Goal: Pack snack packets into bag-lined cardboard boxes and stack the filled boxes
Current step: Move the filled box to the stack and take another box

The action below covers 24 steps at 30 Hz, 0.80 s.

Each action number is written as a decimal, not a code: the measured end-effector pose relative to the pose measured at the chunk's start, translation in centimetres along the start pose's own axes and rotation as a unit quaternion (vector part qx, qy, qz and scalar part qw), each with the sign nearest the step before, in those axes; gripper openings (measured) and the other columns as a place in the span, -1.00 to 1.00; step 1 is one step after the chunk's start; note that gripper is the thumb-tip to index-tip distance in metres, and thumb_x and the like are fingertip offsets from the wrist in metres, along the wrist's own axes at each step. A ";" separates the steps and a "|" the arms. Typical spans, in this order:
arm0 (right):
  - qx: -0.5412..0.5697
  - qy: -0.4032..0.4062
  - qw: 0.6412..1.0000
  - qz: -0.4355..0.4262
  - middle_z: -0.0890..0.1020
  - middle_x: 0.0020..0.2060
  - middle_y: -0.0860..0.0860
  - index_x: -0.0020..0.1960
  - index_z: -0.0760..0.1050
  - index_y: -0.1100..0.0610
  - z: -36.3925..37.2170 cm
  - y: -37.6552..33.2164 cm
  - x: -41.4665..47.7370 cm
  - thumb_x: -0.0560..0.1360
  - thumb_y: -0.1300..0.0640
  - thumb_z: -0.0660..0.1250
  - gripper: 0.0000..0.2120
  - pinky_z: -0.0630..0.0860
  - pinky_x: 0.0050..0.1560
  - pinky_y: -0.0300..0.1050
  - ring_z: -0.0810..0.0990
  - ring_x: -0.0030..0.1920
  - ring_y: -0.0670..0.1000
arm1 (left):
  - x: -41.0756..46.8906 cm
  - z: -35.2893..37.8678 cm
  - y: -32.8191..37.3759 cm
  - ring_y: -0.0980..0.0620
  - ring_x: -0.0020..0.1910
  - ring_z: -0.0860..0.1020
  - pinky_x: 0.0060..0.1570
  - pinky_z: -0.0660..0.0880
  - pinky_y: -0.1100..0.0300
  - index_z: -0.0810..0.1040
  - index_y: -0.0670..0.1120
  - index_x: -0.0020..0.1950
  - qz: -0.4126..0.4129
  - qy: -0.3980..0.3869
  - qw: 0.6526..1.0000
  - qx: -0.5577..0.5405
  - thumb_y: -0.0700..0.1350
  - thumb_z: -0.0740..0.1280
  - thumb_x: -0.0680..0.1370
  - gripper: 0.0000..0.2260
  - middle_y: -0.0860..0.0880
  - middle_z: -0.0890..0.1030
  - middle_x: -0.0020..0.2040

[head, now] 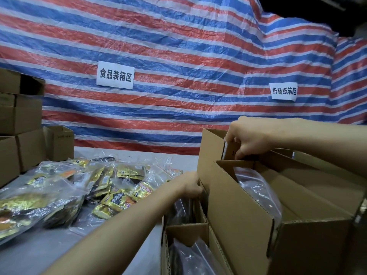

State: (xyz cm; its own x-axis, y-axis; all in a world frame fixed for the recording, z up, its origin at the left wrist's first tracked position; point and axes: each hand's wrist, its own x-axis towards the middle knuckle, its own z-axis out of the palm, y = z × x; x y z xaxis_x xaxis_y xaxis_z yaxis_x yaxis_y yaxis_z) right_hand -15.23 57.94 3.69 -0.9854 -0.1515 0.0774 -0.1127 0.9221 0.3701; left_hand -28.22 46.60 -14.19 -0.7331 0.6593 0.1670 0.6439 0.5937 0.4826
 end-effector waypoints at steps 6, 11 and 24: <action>0.033 -0.035 0.999 0.010 0.67 -0.13 -0.16 0.02 0.65 -0.08 -1.7 1.0 -1.0 0.48 0.02 0.52 -0.87 0.58 -0.09 -0.18 0.64 -0.11 -0.12 | -0.1 0.2 0.5 -0.05 -0.14 0.60 -0.04 0.61 0.04 0.55 -0.08 -0.17 -0.020 -0.004 1.000 -0.007 -0.12 0.30 0.60 -0.84 -0.09 0.61 -0.16; 0.083 -0.062 0.994 0.028 0.71 0.00 -0.07 0.17 0.64 0.05 -1.6 1.6 -1.6 0.52 0.08 0.48 -0.77 0.59 0.20 0.01 0.67 0.02 -0.05 | -0.3 0.2 0.5 -0.14 0.05 0.64 0.15 0.61 -0.10 0.62 -0.22 0.14 -0.026 -0.017 0.999 -0.018 -0.15 0.28 0.60 -0.79 -0.20 0.66 0.06; 0.069 -0.066 0.992 0.080 0.62 -0.01 0.08 0.15 0.56 0.14 -2.1 -0.1 -2.2 0.54 0.32 0.17 -0.72 0.54 -0.06 -0.11 0.58 0.00 0.03 | -2.7 -1.7 0.6 -0.17 0.30 0.54 0.31 0.51 -0.05 0.50 -0.24 0.35 -0.055 0.024 0.998 -0.003 -0.13 0.28 0.61 -0.65 -0.16 0.57 0.23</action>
State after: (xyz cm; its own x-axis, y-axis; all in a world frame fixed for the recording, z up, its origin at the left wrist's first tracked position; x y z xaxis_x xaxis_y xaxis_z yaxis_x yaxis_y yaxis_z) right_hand -12.74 57.47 5.46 -0.9992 0.0396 -0.0013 0.0382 0.9722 0.2311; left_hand -26.23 44.37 -12.89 -0.8089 0.5675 0.1538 0.5579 0.6582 0.5055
